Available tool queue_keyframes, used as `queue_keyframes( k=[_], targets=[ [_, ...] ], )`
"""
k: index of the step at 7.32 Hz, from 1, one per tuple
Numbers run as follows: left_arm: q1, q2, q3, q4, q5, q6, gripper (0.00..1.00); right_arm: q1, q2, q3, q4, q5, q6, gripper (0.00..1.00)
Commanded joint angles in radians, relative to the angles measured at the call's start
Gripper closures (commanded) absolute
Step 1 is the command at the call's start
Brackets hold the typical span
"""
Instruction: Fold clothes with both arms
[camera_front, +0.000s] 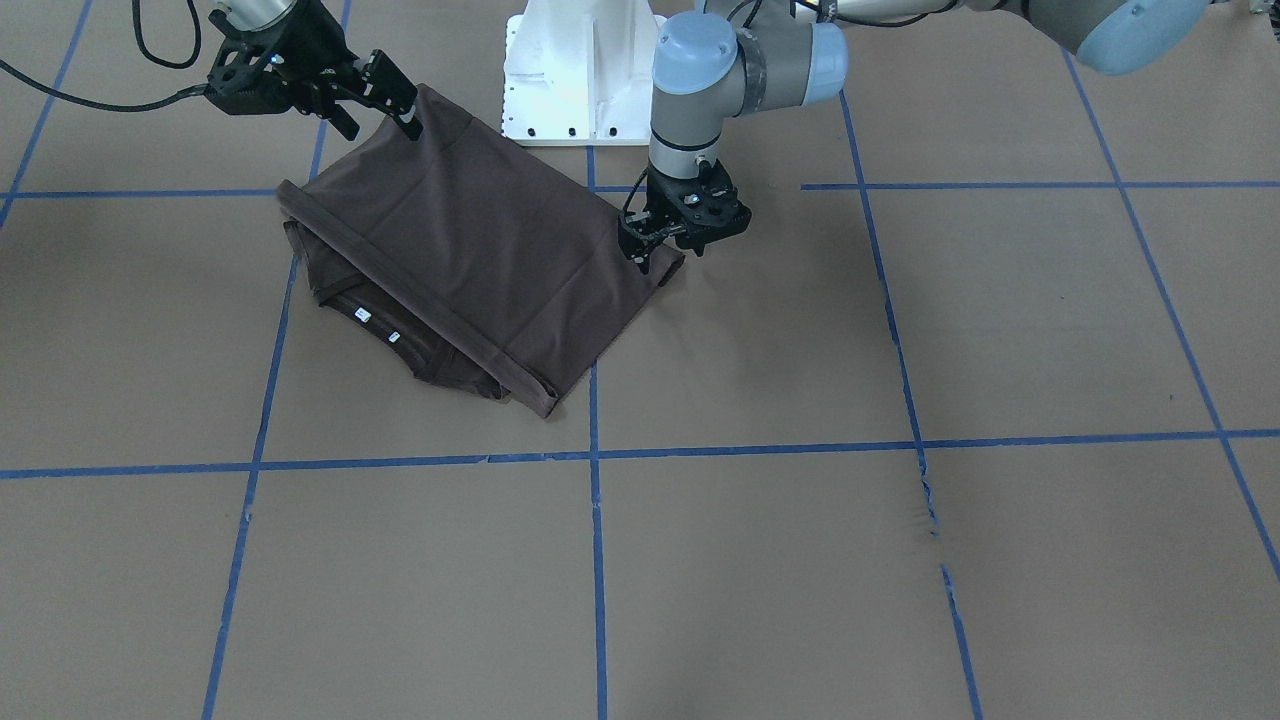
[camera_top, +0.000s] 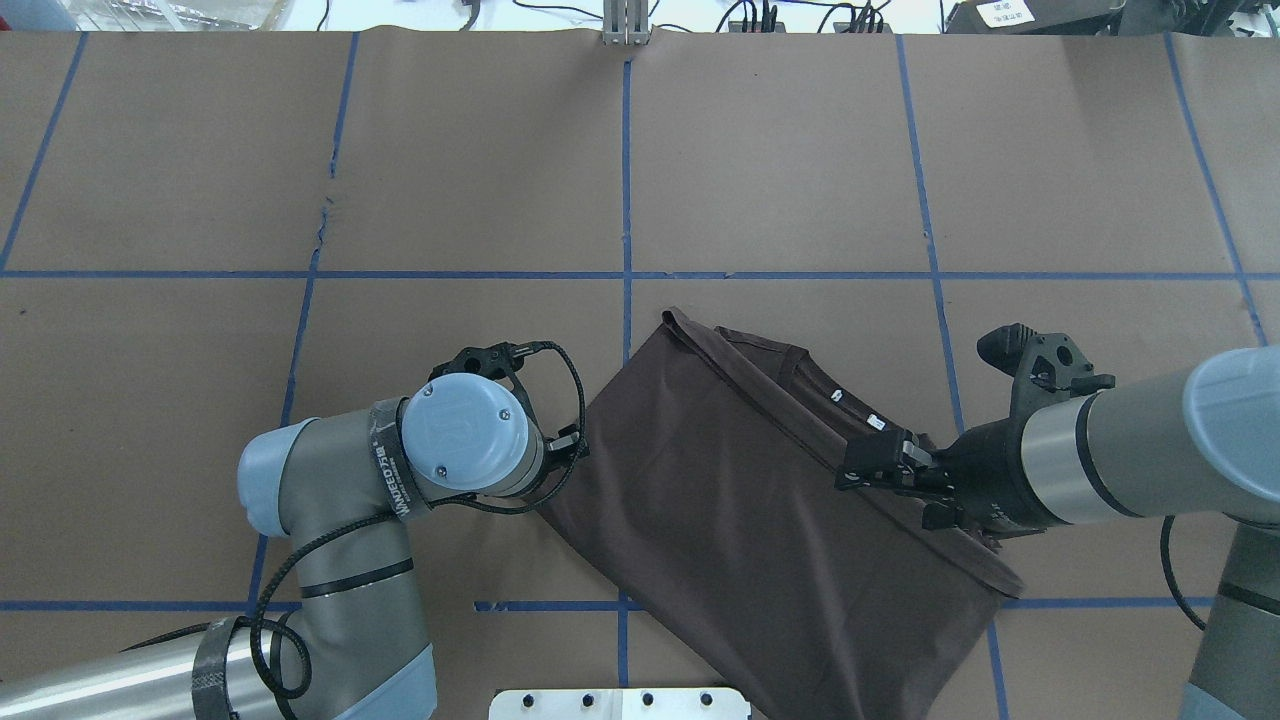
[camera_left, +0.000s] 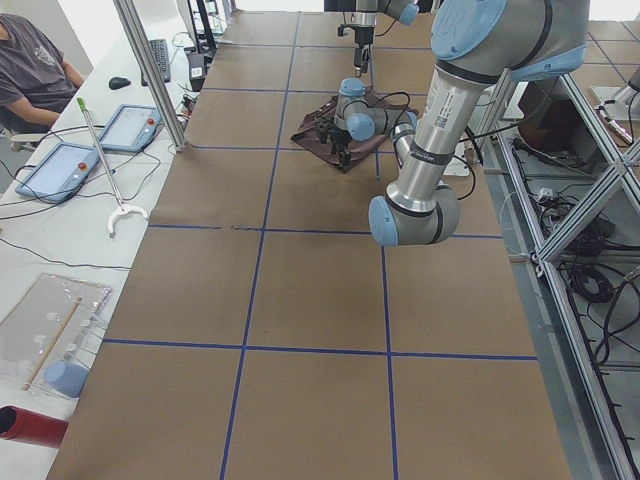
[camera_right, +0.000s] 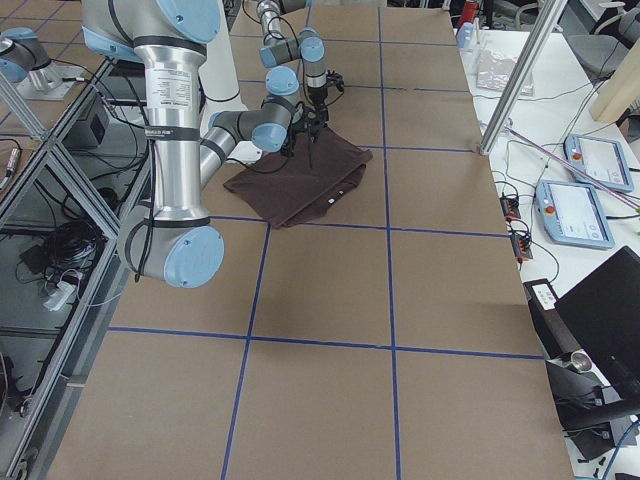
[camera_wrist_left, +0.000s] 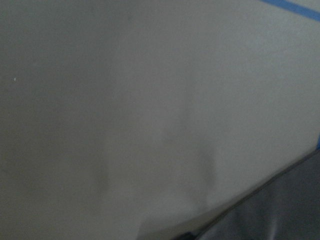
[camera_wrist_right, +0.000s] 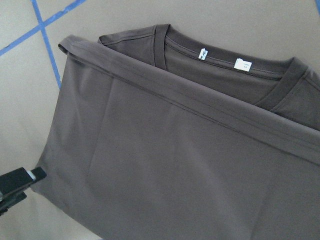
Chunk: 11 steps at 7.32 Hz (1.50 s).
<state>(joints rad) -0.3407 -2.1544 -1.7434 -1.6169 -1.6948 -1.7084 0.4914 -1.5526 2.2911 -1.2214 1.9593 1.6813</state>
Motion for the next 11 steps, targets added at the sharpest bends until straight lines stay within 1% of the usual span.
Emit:
queue_keyframes(
  k=[1,2,3,7,9,11],
  targets=[
    [0.011,0.004,0.007,0.0,-0.002,-0.022,0.55,0.015,0.005,-0.002,-0.001,0.001,0.0,0.0],
    [0.009,0.004,0.004,0.002,-0.003,-0.023,0.84,0.018,0.005,-0.004,-0.001,0.001,0.0,0.0],
    [0.009,0.005,-0.001,0.003,-0.006,-0.022,1.0,0.022,0.005,-0.004,-0.001,0.001,0.0,0.0],
    [-0.004,0.005,0.004,0.003,-0.006,-0.019,1.0,0.026,0.003,-0.013,-0.003,0.001,0.0,0.0],
    [-0.075,0.004,0.022,0.003,-0.006,-0.002,1.0,0.032,0.005,-0.027,-0.003,0.0,-0.002,0.0],
    [-0.174,-0.008,0.086,-0.004,-0.005,0.094,1.0,0.033,0.005,-0.032,-0.003,0.0,-0.002,0.0]
  ],
)
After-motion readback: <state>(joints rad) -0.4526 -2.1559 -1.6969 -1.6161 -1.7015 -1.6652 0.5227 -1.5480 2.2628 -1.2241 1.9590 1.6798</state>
